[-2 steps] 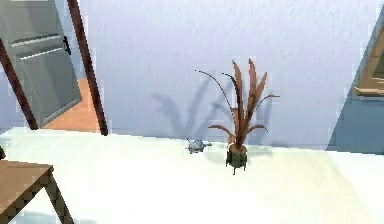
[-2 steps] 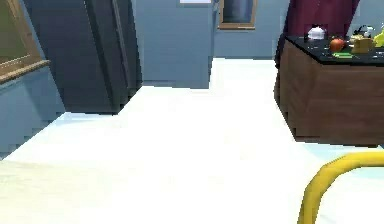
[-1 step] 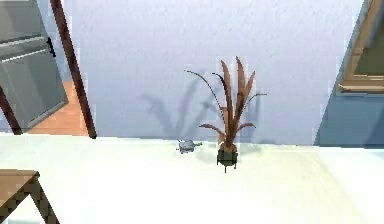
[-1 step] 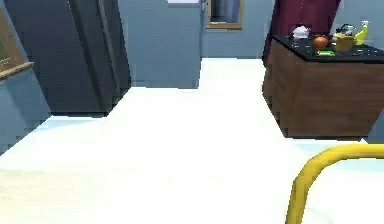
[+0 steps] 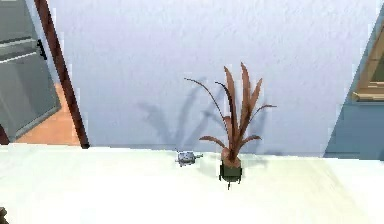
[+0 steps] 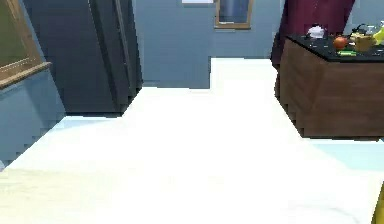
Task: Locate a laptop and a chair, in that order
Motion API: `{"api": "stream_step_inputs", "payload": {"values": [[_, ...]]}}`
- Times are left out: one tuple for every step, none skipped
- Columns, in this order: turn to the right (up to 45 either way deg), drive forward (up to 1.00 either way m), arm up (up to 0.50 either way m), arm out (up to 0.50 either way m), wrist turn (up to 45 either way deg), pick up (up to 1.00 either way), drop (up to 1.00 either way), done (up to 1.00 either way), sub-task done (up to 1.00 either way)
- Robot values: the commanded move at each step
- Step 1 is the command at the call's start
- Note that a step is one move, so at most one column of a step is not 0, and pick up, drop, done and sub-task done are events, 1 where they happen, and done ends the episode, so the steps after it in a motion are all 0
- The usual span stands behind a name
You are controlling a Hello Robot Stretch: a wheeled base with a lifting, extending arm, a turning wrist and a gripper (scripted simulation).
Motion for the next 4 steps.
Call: {"api": "stream_step_inputs", "payload": {"values": [[45.0,0.00,0.00,0.00,0.0,0.00,0.00,0.00,0.00],[45.0,0.00,0.00,0.00,0.0,0.00,0.00,0.00,0.00],[0.0,0.80,0.00,0.00,0.0,0.00,0.00,0.00,0.00],[45.0,0.00,0.00,0.00,0.0,0.00,0.00,0.00,0.00]]}}
